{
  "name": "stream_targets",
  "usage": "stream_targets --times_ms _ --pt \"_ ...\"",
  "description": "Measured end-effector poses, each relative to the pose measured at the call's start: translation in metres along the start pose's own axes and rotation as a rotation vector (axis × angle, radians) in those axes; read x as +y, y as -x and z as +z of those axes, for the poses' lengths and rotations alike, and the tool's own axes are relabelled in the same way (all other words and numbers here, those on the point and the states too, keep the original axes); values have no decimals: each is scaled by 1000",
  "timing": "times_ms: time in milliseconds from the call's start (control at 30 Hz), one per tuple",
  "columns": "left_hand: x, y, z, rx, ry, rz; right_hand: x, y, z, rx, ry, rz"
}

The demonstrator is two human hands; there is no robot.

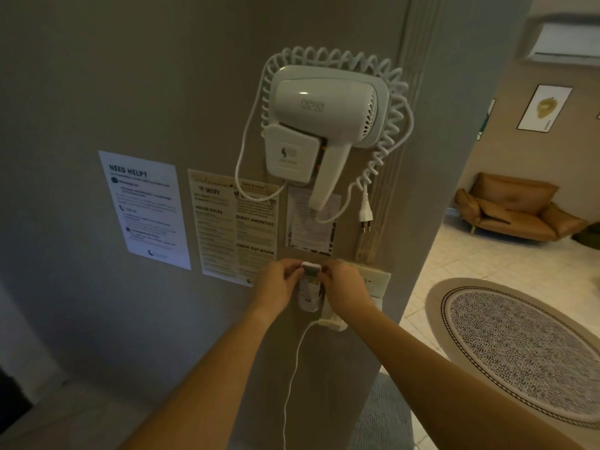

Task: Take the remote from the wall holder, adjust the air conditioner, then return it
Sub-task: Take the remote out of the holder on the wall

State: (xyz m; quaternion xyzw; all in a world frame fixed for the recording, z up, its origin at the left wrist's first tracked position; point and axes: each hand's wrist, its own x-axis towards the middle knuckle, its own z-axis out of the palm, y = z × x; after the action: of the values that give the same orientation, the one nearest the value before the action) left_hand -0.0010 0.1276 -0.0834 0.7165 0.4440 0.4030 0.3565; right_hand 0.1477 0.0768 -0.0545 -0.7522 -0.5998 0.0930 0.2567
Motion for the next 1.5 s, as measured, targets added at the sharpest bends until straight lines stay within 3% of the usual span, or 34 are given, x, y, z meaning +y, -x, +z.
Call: stream_targets --times_ms 367,700,833,1233,1500 --pt "7 -4 -7 24 111 -7 6 6 -10 19 -95 -94" --pt "31 -10 -21 95 387 29 -17 1 -36 151 -287 -116" --pt "42 3 -20 55 513 -22 -14 10 -45 139 -407 -121" --pt "77 51 8 45 436 -14 35 84 -81 -137 -581 -88" --pt "128 78 45 -61 523 -21 67 130 -131 -71 -638 17"
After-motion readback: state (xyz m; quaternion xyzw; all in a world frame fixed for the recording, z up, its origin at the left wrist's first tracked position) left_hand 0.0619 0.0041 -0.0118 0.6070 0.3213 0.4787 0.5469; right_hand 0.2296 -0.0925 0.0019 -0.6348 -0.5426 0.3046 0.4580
